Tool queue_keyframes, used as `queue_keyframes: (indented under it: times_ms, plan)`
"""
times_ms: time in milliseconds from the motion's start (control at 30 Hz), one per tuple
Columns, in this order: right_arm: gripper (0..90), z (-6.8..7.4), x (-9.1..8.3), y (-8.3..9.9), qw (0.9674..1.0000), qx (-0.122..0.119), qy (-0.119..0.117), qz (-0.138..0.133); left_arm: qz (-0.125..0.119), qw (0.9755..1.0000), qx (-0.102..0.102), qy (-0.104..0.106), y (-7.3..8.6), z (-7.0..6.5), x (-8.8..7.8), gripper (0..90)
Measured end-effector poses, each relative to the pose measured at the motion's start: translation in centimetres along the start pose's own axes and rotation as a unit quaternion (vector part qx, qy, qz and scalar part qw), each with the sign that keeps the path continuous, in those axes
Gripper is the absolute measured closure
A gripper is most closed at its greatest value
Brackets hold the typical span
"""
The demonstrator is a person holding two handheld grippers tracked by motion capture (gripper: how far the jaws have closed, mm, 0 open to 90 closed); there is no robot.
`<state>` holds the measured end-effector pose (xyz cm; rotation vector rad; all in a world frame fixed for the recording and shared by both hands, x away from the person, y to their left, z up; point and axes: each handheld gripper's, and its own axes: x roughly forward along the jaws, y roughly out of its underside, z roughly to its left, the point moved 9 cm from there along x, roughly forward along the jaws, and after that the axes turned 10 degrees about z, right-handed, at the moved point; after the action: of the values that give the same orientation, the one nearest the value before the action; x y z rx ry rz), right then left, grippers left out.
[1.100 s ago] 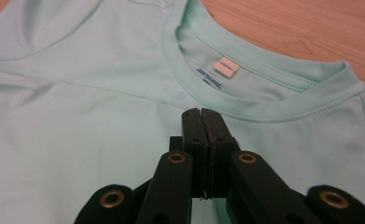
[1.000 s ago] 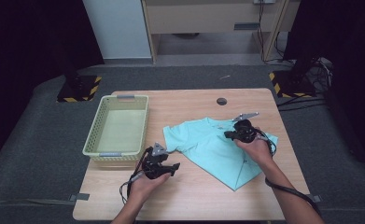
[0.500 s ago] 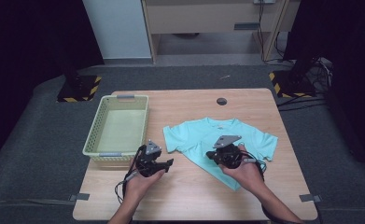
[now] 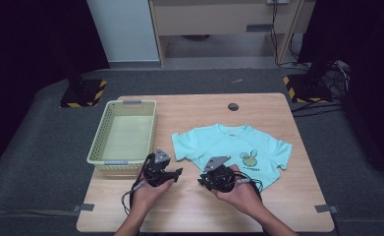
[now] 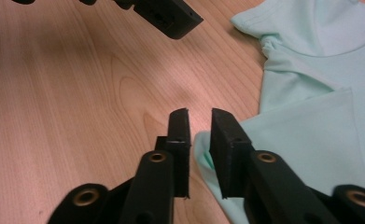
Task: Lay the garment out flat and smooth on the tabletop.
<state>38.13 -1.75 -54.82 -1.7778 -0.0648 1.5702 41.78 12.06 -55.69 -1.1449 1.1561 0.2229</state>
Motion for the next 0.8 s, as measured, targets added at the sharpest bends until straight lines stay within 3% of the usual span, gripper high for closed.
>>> queue_keyframes:
  times_ms: [167,333,433,467,500,533,633,667,800]
  plan:
    - [66.5,-0.7,-1.6,1.0,0.9999,0.008,0.01,-0.009,0.008,0.9999,0.012,0.004,-0.1,-1.1,0.6,37.0]
    - [62.7,-4.0,-3.6,2.9,0.9982,0.046,0.036,-0.017,0.005,0.9997,0.017,0.017,-0.6,-2.5,1.3,37.6]
    - [60.2,-5.9,-4.5,4.5,0.9962,0.069,0.049,-0.016,0.004,0.9991,0.031,0.027,-0.8,-3.6,1.5,38.6]
    - [60.2,-5.9,-4.5,4.5,0.9962,0.069,0.049,-0.016,0.004,0.9991,0.031,0.027,-0.8,-3.6,1.5,39.2]
    - [59.8,-7.3,-5.0,5.6,0.9944,0.086,0.059,-0.016,0.005,0.9988,0.037,0.031,-0.8,-4.0,1.6,39.7]
    - [59.1,-7.3,-5.0,5.6,0.9944,0.086,0.059,-0.016,0.005,0.9985,0.041,0.035,-0.7,-4.3,1.6,39.7]
    - [58.1,-9.0,-5.7,7.0,0.9914,0.11,0.07,-0.018,0.004,0.9974,0.047,0.054,-0.7,-5.2,1.7,39.8]
    - [57.5,-10.1,-6.0,8.0,0.9891,0.125,0.076,-0.017,0.004,0.9965,0.053,0.064,-0.7,-5.6,1.8,39.2]
    - [56.2,-11.8,-6.7,9.6,0.9844,0.152,0.085,-0.02,0.001,0.9946,0.066,0.079,-0.8,-6.6,2.0,38.7]
